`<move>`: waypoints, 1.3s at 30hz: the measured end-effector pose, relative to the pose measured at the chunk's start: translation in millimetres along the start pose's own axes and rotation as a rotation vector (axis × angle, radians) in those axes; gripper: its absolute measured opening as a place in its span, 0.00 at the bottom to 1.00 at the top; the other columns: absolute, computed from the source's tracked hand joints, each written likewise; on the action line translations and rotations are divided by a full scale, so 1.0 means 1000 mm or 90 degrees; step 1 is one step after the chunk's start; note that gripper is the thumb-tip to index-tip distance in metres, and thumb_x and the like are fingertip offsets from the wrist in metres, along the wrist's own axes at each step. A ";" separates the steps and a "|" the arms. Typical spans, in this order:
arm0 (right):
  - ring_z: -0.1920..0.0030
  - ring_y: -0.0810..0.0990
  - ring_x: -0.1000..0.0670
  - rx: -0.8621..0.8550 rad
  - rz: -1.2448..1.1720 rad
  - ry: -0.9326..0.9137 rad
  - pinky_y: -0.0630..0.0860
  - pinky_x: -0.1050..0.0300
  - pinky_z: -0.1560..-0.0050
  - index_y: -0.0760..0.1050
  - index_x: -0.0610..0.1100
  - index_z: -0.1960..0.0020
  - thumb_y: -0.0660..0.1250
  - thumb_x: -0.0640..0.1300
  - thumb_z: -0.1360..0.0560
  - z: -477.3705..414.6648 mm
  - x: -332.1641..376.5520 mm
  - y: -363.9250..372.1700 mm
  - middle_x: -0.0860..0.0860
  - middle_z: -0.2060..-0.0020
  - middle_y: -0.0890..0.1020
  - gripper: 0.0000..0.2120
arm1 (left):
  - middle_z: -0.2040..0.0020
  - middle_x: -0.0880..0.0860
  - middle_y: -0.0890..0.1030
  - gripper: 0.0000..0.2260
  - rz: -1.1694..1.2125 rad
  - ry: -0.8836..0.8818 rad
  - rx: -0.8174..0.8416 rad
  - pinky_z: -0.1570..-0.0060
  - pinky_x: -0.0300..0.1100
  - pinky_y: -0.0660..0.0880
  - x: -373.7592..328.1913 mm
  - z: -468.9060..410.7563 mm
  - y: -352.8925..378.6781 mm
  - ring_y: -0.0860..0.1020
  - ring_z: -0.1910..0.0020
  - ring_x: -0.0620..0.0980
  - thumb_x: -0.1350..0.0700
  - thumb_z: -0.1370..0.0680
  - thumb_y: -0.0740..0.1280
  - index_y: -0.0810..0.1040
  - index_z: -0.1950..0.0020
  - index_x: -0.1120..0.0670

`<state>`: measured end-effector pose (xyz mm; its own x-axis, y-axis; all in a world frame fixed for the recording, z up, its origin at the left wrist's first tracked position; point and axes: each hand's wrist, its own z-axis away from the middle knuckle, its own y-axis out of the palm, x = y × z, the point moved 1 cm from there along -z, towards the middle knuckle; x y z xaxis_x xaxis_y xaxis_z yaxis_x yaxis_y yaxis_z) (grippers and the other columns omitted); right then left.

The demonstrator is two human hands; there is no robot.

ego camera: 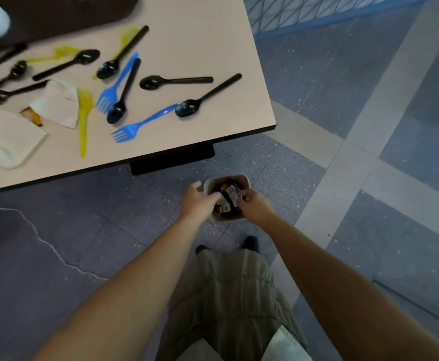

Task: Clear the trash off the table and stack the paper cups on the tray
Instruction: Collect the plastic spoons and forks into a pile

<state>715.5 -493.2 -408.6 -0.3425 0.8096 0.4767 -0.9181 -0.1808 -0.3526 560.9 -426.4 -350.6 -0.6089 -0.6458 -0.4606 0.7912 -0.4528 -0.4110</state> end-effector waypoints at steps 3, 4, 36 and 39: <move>0.49 0.81 0.45 0.005 -0.055 -0.033 0.79 0.48 0.47 0.74 0.47 0.33 0.61 0.47 0.18 0.041 0.024 -0.017 0.47 0.48 0.80 0.14 | 0.37 0.52 0.77 0.34 0.031 0.018 0.001 0.40 0.43 0.72 -0.016 0.043 -0.017 0.77 0.39 0.51 0.52 0.22 0.75 0.64 0.19 0.53; 0.50 0.81 0.46 0.005 -0.073 -0.048 0.79 0.47 0.46 0.75 0.47 0.35 0.61 0.47 0.18 0.053 0.032 -0.023 0.48 0.50 0.80 0.13 | 0.39 0.51 0.76 0.34 0.036 0.026 -0.004 0.42 0.43 0.72 -0.021 0.057 -0.022 0.76 0.42 0.49 0.52 0.22 0.75 0.65 0.19 0.53; 0.36 0.69 0.38 -0.335 0.427 -0.172 0.77 0.44 0.44 0.61 0.44 0.25 0.64 0.34 0.24 0.085 0.258 -0.057 0.41 0.29 0.62 0.29 | 0.45 0.42 0.84 0.22 0.062 0.215 0.022 0.38 0.49 0.78 -0.092 0.120 -0.278 0.83 0.43 0.45 0.47 0.23 0.75 0.75 0.31 0.42; 0.38 0.69 0.37 -0.358 0.479 -0.161 0.77 0.44 0.47 0.65 0.43 0.28 0.65 0.32 0.25 0.075 0.254 -0.060 0.41 0.32 0.63 0.27 | 0.45 0.41 0.83 0.19 0.010 0.237 0.050 0.46 0.42 0.76 -0.103 0.105 -0.303 0.81 0.44 0.42 0.47 0.22 0.74 0.74 0.33 0.41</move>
<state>668.4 -318.9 -206.3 -0.8937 0.4360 0.1058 -0.2358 -0.2558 -0.9375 389.8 -286.9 -95.9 -0.5639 -0.3922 -0.7268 0.7941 -0.4992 -0.3467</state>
